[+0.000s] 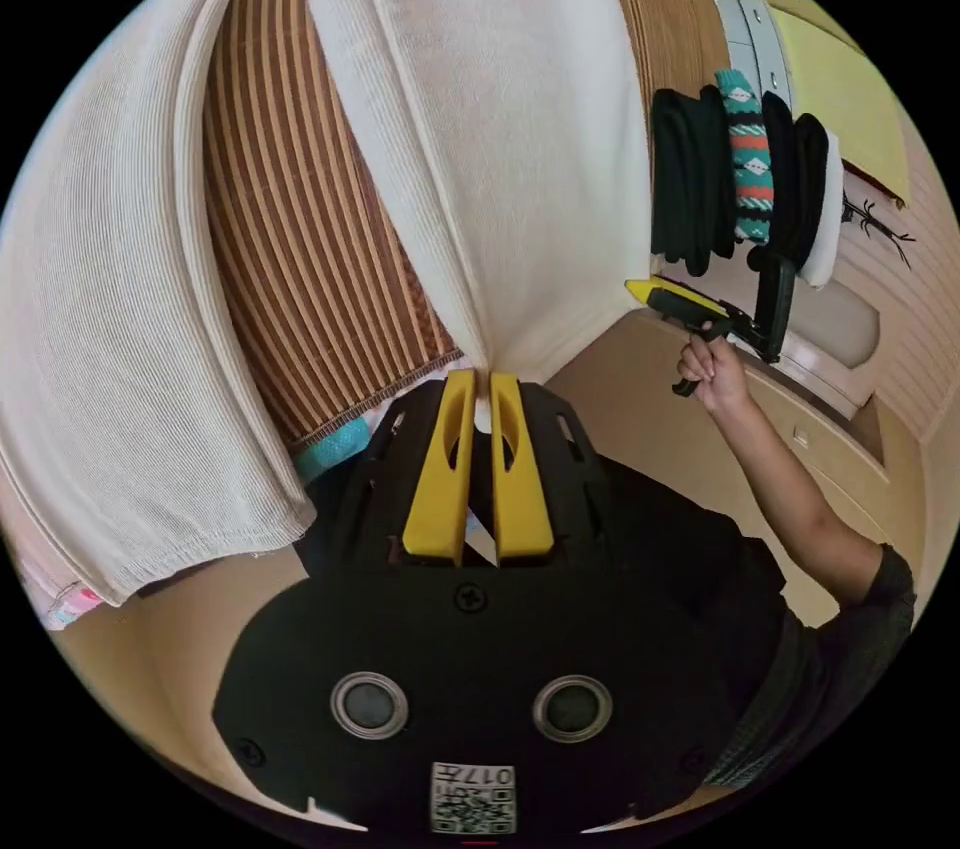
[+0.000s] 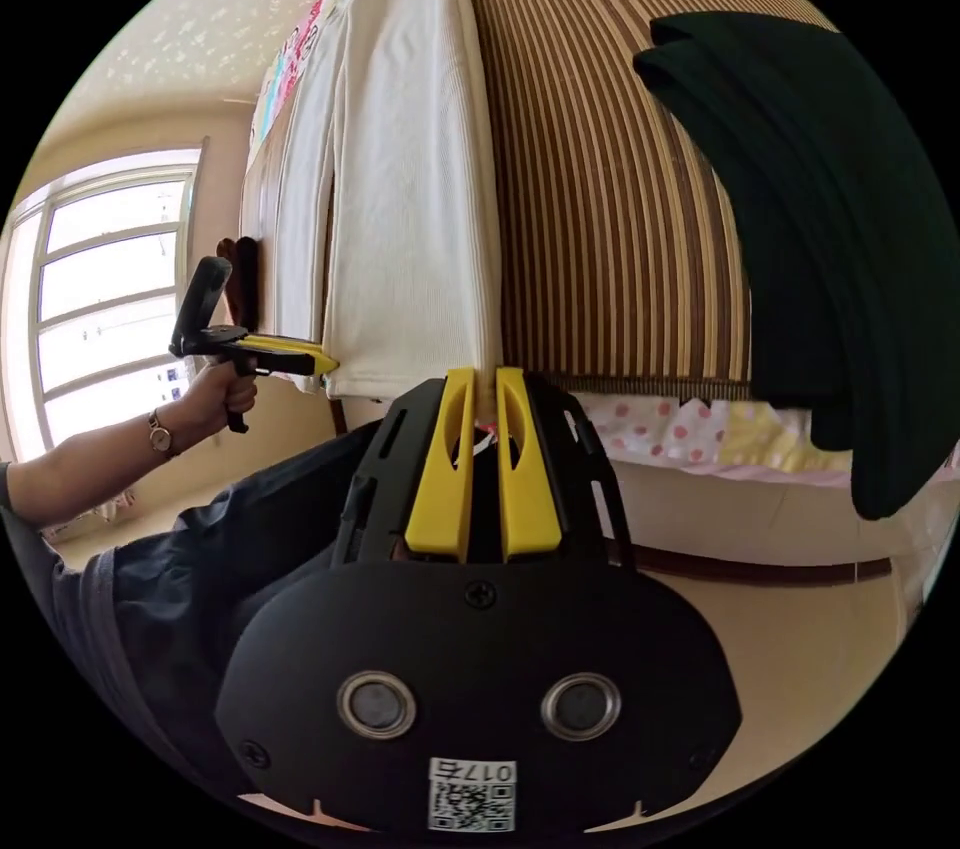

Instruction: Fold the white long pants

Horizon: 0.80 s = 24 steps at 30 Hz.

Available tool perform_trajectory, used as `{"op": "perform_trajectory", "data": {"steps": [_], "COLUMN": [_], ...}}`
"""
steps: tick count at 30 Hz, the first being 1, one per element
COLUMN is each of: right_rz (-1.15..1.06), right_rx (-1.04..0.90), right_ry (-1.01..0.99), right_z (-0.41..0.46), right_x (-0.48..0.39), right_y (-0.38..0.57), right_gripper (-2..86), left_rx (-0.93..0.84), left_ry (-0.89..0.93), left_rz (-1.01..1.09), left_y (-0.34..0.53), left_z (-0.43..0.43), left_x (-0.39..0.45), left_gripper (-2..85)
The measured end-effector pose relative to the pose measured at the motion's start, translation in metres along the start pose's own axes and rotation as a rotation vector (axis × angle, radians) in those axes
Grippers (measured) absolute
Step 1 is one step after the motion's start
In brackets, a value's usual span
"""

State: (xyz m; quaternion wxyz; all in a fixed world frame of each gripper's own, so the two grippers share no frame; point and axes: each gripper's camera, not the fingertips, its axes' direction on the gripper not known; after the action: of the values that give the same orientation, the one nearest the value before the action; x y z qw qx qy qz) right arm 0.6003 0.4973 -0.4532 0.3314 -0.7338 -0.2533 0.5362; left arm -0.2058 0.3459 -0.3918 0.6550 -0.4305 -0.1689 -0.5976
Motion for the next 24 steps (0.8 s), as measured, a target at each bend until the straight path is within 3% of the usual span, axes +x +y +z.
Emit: {"op": "perform_trajectory", "data": {"steps": [6,12,14,18,21,22,24], "right_rz": [0.072,-0.110,-0.166,-0.321,-0.411,-0.434,-0.544], "right_rx": [0.058,0.105,0.089,0.017,-0.059,-0.070,-0.121], "right_ry": [-0.096,-0.191,-0.217,-0.282,-0.338,-0.344,-0.320], "right_z": [-0.017,-0.056,-0.058,-0.054,-0.046,-0.045,-0.041], "right_x": [-0.017,-0.087,-0.109,-0.160,-0.192,-0.198,-0.220], "right_y": [0.036,0.054,0.052,0.030,0.011,0.007,-0.003], "right_gripper": [2.5,2.3,2.3,2.4,2.8,2.9,3.5], "left_rx": [0.210,0.306,0.360,0.289,0.234,0.202,0.211], "left_ry": [0.033,-0.022,-0.115,-0.248,-0.455,-0.514,-0.459], "left_rz": [-0.216,0.101,0.187,0.230,0.243,0.200,0.204], "left_y": [0.047,0.028,0.021,0.000,-0.011,-0.013,-0.007], "left_z": [-0.010,-0.055,-0.071,-0.068,-0.046,-0.037,-0.034], "left_x": [-0.008,0.090,0.135,0.178,0.181,0.172,0.159], "left_gripper": [8.9,12.6,12.7,14.6,15.5,12.4,6.7]}}
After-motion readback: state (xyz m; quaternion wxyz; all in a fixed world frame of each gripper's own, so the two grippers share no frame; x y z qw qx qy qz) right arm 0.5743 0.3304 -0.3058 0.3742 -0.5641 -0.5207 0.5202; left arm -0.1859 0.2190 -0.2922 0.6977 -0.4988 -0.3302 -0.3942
